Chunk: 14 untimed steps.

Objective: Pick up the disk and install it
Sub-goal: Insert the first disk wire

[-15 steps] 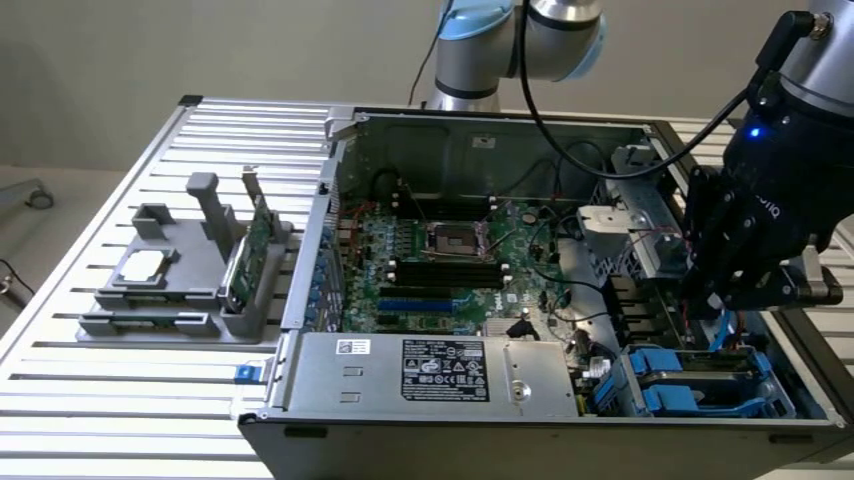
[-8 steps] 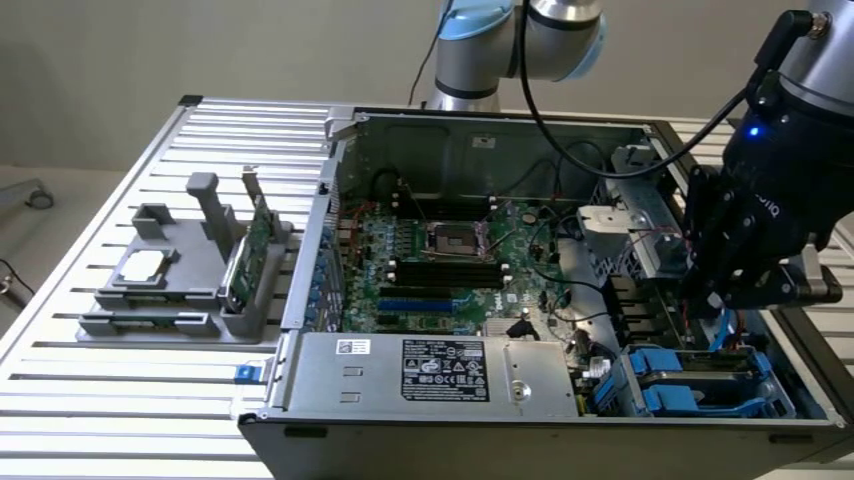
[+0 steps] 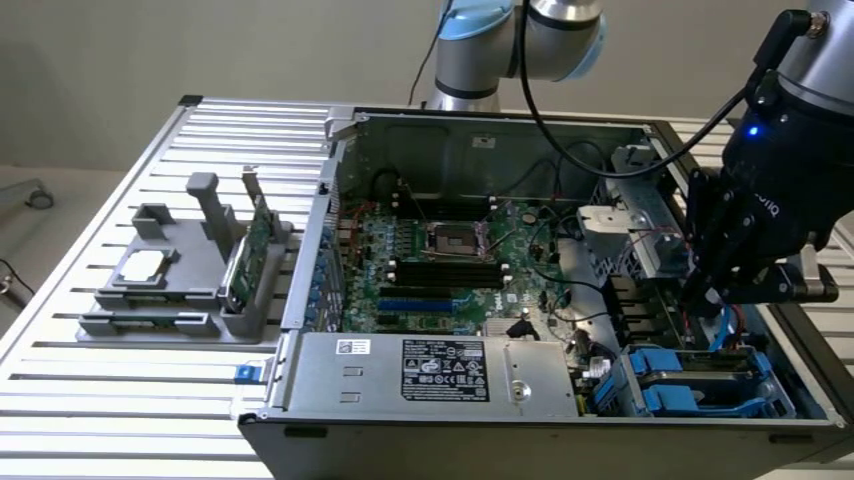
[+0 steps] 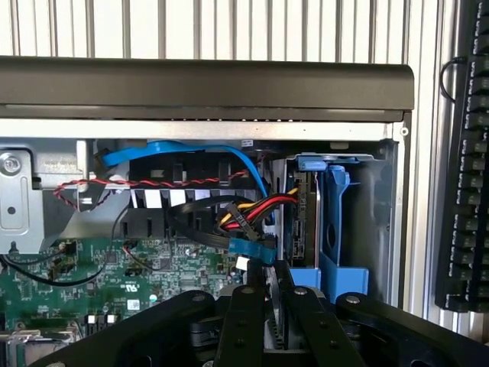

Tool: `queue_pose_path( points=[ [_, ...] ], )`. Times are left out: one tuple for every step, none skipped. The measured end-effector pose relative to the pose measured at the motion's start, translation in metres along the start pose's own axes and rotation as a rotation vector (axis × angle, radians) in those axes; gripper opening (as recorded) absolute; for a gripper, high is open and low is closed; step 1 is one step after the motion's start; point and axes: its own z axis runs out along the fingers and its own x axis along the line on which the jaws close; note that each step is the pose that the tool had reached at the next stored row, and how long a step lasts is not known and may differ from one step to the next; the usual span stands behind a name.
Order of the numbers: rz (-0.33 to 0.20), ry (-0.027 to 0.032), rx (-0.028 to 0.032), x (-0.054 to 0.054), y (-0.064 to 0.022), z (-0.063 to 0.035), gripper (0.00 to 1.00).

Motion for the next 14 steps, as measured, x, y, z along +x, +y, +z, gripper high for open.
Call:
queue_pose_path(
  points=[
    [0.0,-0.0002,0.0,0.0,0.0,0.0,0.18],
    [0.0,-0.0003,-0.0001,0.0,0.0,0.0001,0.16],
    [0.0,-0.0004,-0.0001,0.0,0.0,0.0001,0.16],
    [0.0,-0.0004,-0.0001,0.0,0.0,0.0002,0.16],
    [0.0,-0.0005,-0.0001,0.0001,0.0,0.0003,0.16],
    [0.0,-0.0006,-0.0001,0.0001,0.0,0.0004,0.16],
    [0.0,-0.0005,-0.0001,0.0001,0.0,0.0006,0.16],
    [0.0,-0.0003,-0.0002,0.0,0.0,0.001,0.16],
    [0.0,-0.0003,-0.0001,-0.0002,-0.0001,0.0014,0.16],
    [0.0,-0.0004,-0.0001,-0.0005,-0.0001,0.002,0.16],
    [0.0,-0.0005,-0.0001,-0.0009,-0.0001,0.0026,0.16],
    [0.0,-0.0004,-0.0002,-0.0014,-0.0001,0.0033,0.16],
    [0.0,-0.0004,-0.0001,-0.0022,-0.0001,0.0038,0.16],
    [0.0,-0.0003,-0.0002,-0.0028,-0.0001,0.0042,0.16]
  ],
)
